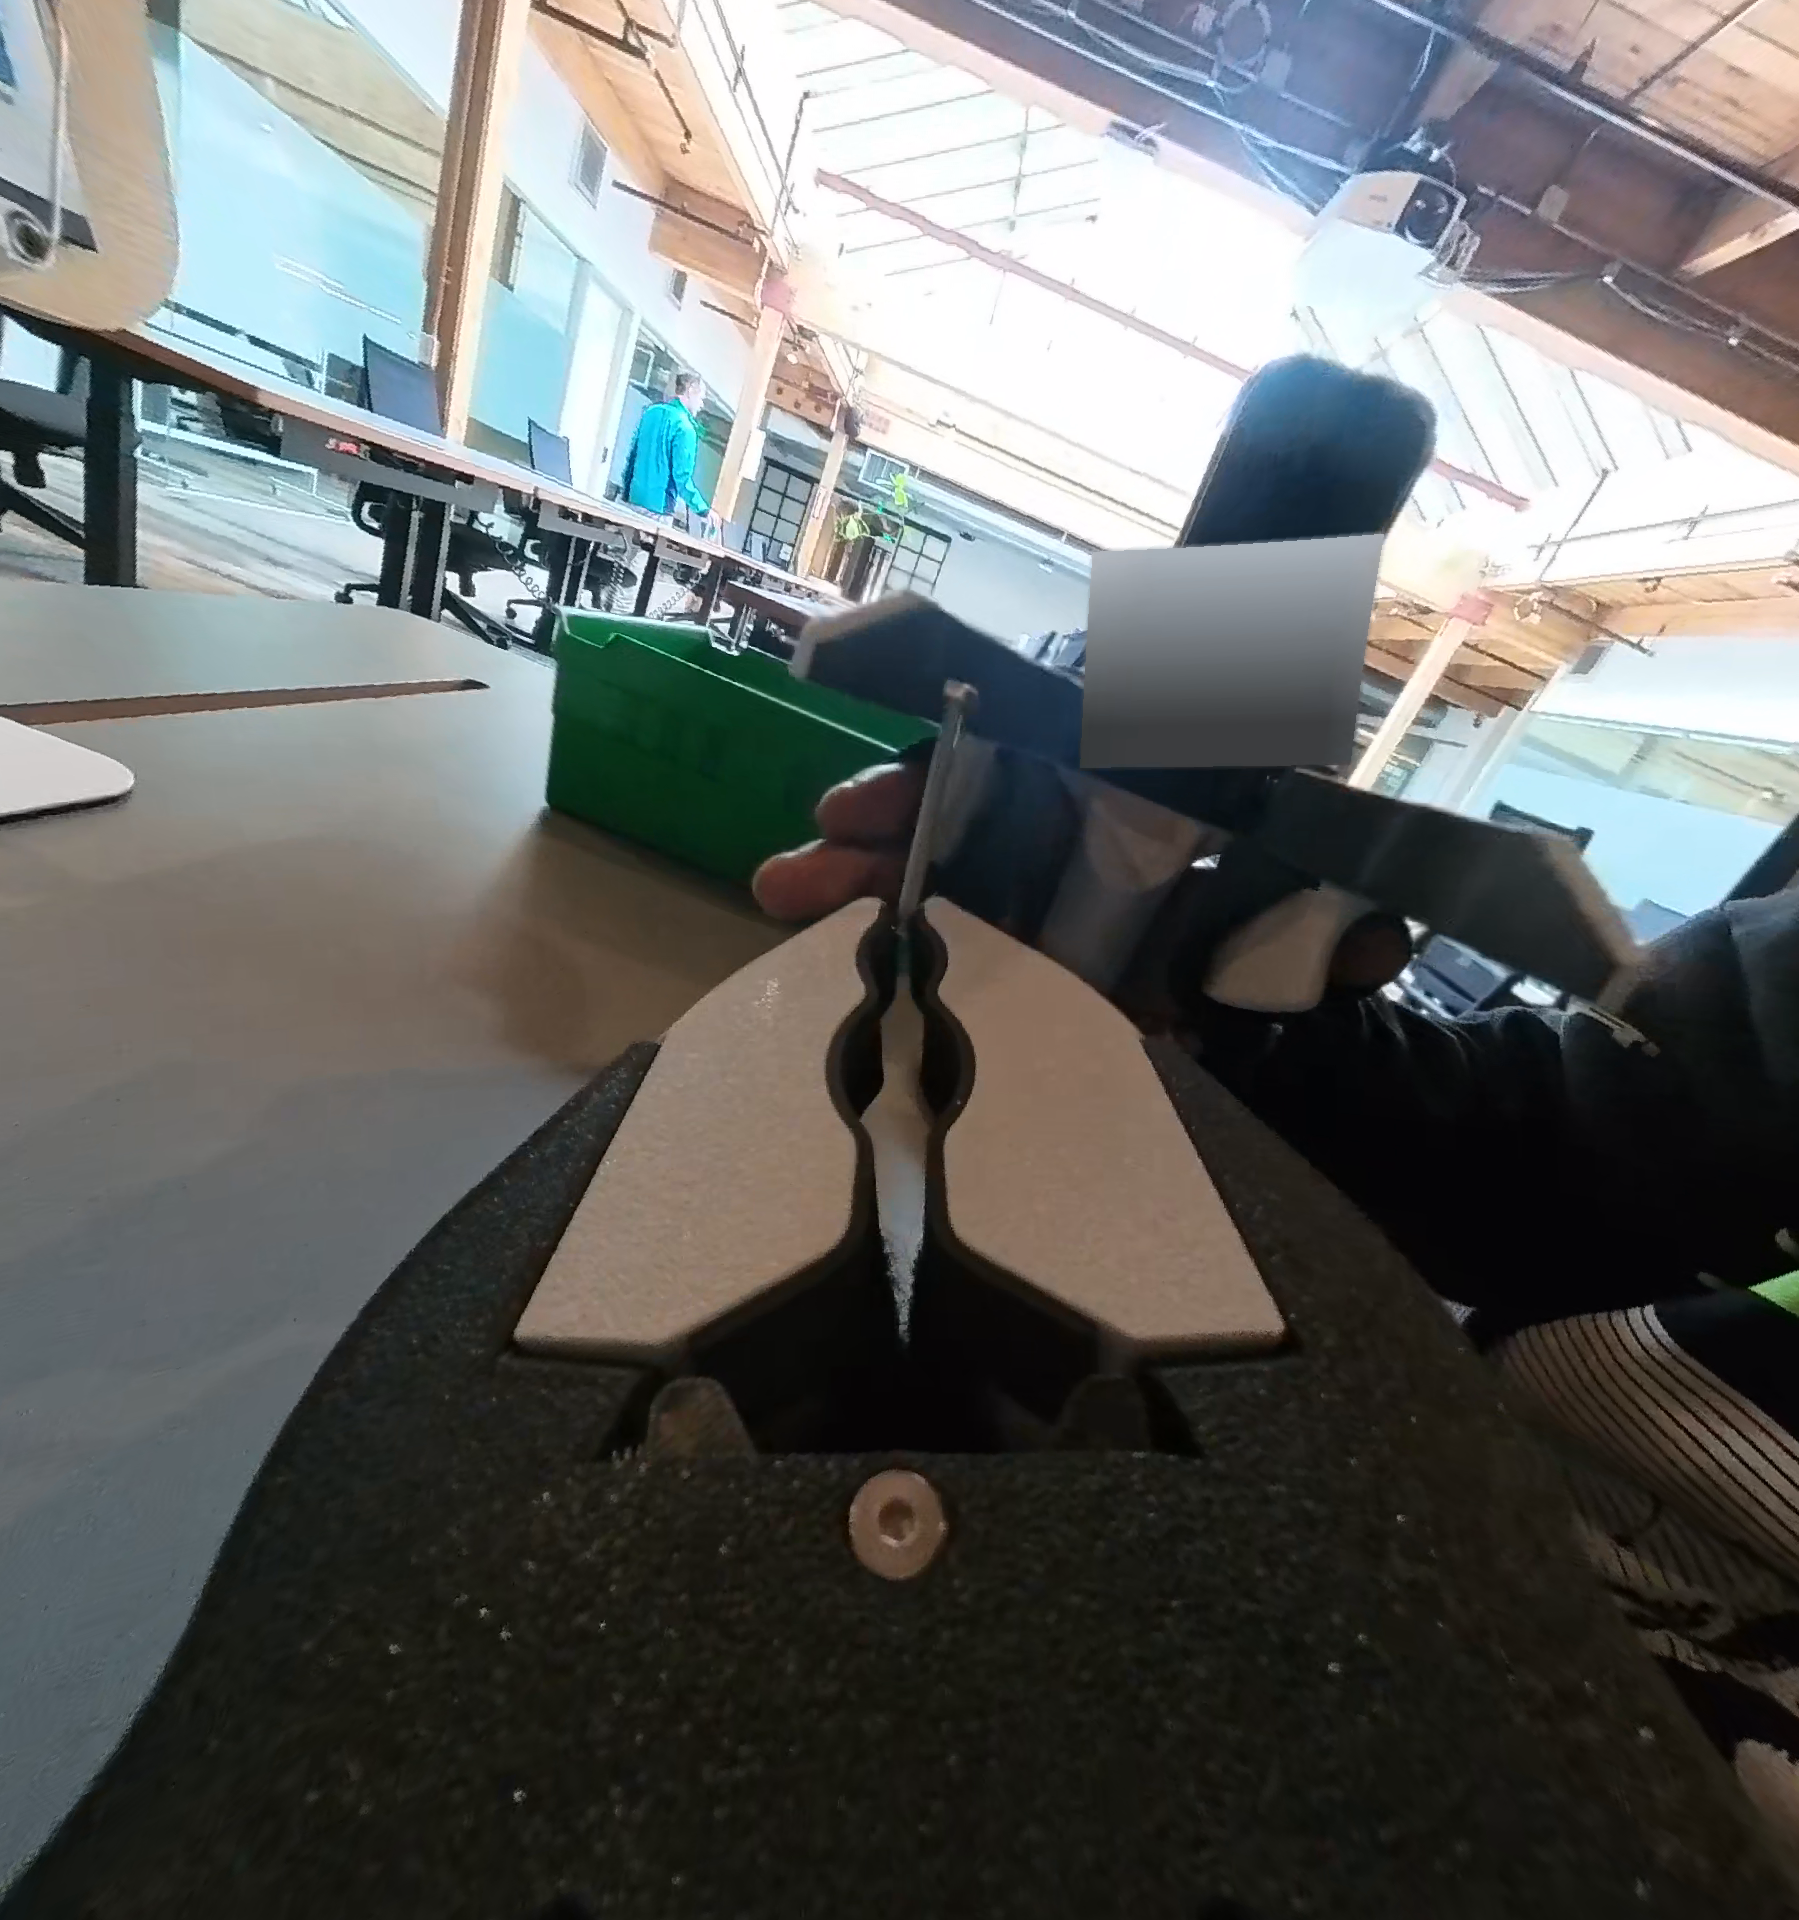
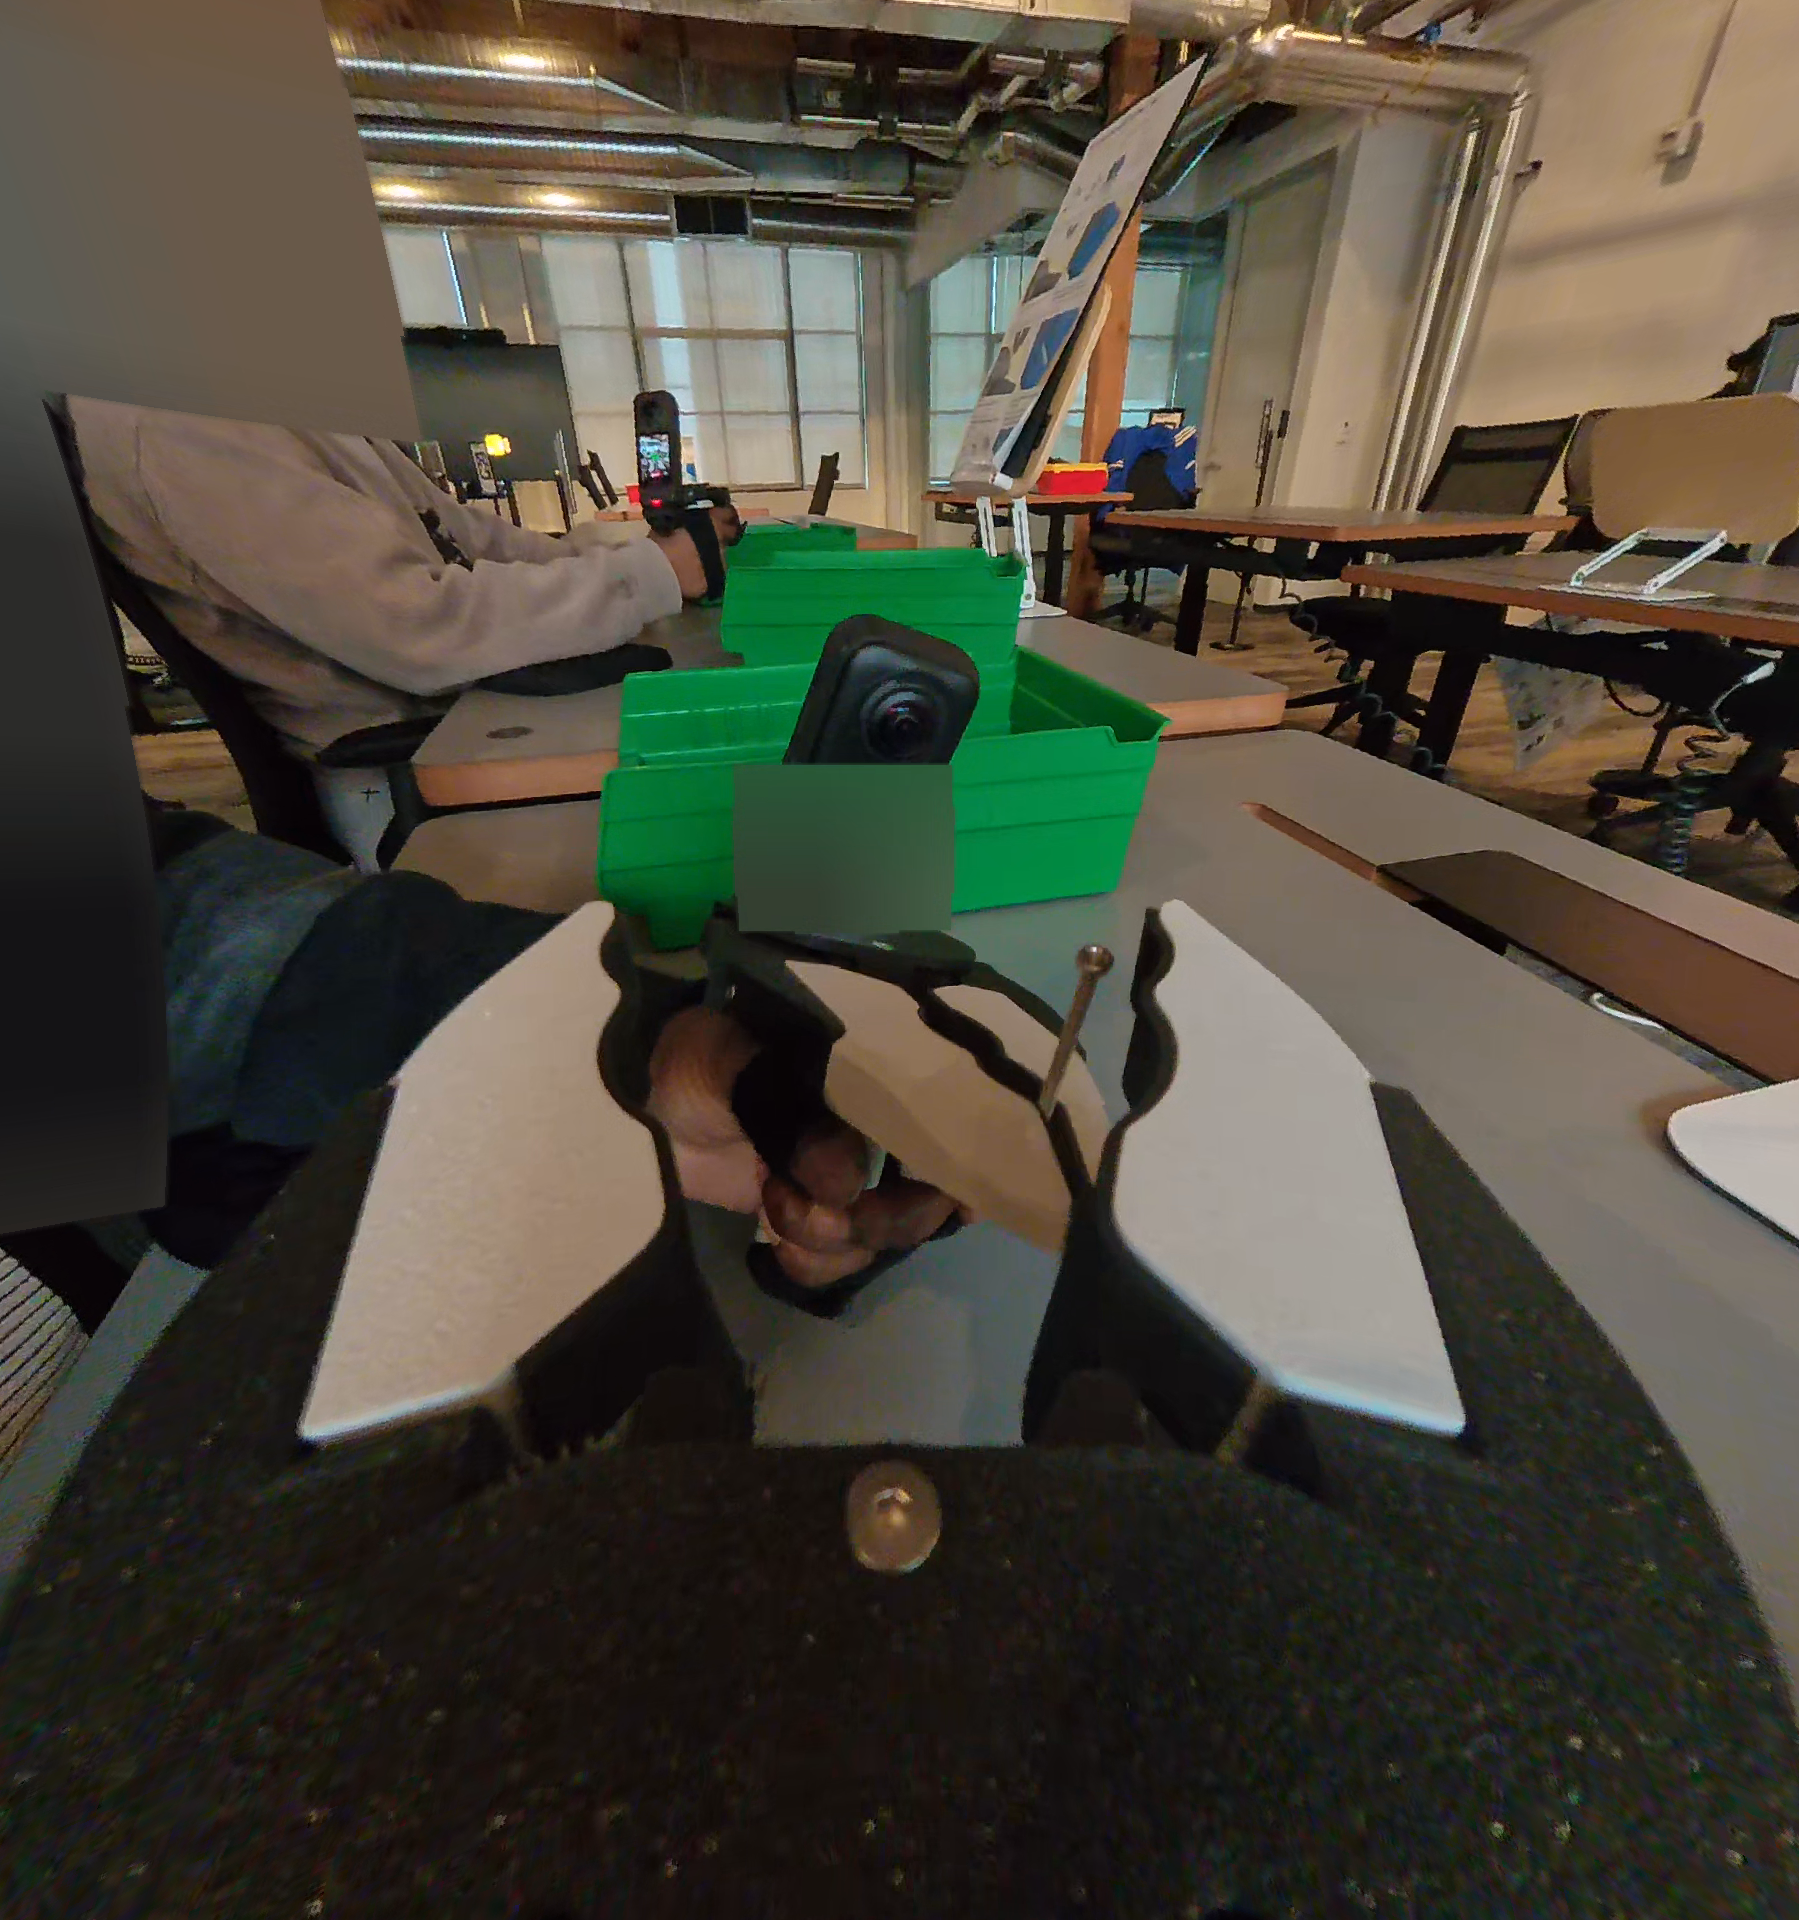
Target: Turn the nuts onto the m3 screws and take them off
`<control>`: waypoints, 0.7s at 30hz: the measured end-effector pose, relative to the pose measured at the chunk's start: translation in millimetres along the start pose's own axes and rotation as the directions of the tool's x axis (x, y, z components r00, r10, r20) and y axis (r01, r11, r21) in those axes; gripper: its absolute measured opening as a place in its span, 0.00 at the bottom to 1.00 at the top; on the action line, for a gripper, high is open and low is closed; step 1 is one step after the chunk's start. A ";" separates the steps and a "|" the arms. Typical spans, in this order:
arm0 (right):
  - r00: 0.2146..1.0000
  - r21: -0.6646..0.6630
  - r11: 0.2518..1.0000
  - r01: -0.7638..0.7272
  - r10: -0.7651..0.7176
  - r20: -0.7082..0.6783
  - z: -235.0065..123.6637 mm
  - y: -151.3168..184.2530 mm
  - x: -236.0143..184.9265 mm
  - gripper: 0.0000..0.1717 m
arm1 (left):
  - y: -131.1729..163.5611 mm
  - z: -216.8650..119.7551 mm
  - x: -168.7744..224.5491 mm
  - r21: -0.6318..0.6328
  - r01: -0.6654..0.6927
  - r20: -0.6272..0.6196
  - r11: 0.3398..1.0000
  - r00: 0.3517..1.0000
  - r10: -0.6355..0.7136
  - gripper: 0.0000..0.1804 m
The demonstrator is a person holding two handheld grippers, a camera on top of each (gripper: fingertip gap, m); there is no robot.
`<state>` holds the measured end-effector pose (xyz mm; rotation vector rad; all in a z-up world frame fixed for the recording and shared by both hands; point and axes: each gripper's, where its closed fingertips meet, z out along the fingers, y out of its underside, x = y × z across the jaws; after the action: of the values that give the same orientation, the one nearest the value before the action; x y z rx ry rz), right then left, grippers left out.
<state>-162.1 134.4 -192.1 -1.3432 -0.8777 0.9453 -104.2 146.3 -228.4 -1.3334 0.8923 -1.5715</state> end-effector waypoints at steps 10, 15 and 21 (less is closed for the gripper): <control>1.000 -0.012 1.000 -0.013 0.013 -0.001 -0.2 4.2 -0.2 0.52 | 0.8 -0.4 -6.9 -0.006 0.011 0.040 1.000 0.999 -0.011 0.01; 1.000 -0.020 1.000 -0.012 0.012 -0.004 -2.5 6.2 0.5 0.50 | -5.6 -4.2 -11.9 0.027 0.022 0.067 0.999 0.997 -0.024 0.00; 0.999 -0.033 0.999 0.028 -0.029 -0.036 -5.0 8.2 3.0 0.48 | -6.3 -4.7 -11.9 0.032 0.028 0.064 0.999 0.998 -0.030 0.00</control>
<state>-156.7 135.3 -200.5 -1.3687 -0.8853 0.8854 -109.3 159.6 -227.7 -1.3722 0.8095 -1.5497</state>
